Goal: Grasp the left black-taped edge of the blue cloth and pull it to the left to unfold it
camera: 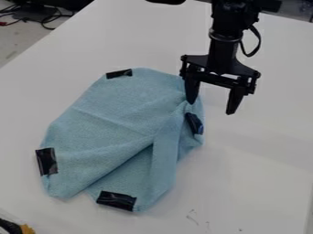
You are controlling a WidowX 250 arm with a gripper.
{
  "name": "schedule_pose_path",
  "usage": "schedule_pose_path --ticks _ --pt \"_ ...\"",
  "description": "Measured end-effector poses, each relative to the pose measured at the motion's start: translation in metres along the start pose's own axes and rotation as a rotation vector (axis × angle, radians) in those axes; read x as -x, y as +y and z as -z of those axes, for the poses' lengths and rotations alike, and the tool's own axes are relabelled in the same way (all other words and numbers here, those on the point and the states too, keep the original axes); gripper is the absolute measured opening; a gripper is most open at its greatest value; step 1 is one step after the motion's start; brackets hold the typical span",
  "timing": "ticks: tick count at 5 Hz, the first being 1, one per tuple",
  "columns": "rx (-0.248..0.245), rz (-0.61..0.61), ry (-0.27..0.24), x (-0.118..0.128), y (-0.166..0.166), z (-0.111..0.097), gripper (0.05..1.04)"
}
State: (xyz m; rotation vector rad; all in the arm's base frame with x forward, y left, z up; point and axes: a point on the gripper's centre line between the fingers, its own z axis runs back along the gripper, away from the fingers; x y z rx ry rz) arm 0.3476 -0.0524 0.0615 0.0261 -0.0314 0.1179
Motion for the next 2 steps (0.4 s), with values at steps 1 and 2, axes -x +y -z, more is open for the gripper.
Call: schedule_pose_path --ticks 1,2 --pt "-0.008 -0.002 0.031 0.005 0.001 0.013 1.001" --pt "-0.005 -0.032 0.03 0.032 0.017 0.012 1.001"
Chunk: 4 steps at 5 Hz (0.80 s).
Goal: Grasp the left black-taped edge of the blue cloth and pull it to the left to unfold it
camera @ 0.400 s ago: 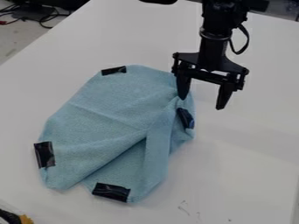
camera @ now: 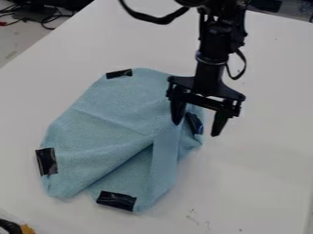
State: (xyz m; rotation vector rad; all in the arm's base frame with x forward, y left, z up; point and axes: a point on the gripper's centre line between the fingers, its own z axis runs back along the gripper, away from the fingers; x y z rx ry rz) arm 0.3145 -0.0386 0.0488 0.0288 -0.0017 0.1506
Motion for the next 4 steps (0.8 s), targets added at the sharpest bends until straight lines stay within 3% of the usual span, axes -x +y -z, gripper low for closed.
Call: schedule_pose_path --ticks 2,4 --pt "0.011 -0.132 -0.082 0.046 0.043 -0.025 1.001" --pt "-0.013 -0.259 -0.1 0.065 0.105 -0.024 1.001"
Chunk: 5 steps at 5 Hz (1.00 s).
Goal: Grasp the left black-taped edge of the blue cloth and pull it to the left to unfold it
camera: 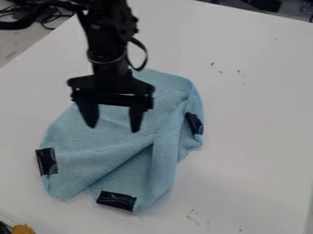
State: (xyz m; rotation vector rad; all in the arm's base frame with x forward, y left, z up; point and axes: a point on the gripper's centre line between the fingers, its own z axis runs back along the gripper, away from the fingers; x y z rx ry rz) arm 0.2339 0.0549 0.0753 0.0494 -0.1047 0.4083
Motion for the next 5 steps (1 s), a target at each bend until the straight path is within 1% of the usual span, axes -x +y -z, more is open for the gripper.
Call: schedule_pose_path --ticks 1,2,3,4,5 --pt "-0.021 -0.019 -0.008 -0.005 0.03 0.003 1.001" --pt "-0.042 -0.031 0.012 -0.004 0.047 0.016 1.001" --pt "-0.066 -0.052 0.042 0.003 0.057 0.033 1.001" --pt "-0.055 -0.062 0.08 0.015 0.061 0.054 1.001" --pt "-0.051 -0.091 0.106 0.03 0.064 0.061 1.001"
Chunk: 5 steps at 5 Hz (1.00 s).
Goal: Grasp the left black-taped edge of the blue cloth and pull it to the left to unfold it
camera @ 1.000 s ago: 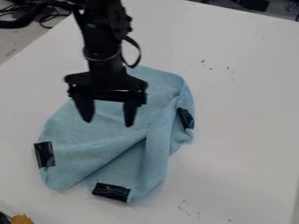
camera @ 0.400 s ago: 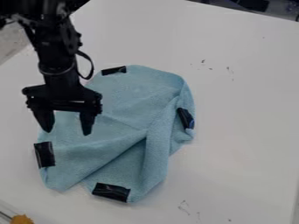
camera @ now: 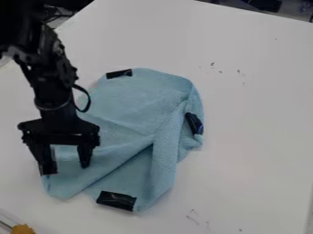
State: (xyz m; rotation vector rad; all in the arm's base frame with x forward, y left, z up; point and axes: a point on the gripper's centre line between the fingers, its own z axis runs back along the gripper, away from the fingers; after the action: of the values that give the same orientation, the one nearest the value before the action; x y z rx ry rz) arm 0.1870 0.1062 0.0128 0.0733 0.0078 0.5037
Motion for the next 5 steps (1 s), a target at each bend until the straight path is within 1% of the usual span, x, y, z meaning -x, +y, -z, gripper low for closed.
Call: schedule_pose_path --ticks 1,2,3,4,5 --pt "-0.017 -0.001 0.022 0.007 0.003 0.003 0.964" --pt "0.009 0.017 -0.007 0.002 -0.001 0.009 0.692" --pt "0.012 0.034 -0.005 -0.004 -0.007 0.011 0.42" --pt "0.016 0.042 -0.016 -0.014 -0.011 0.011 0.215" --pt "0.021 0.053 -0.028 -0.022 -0.014 0.01 0.088"
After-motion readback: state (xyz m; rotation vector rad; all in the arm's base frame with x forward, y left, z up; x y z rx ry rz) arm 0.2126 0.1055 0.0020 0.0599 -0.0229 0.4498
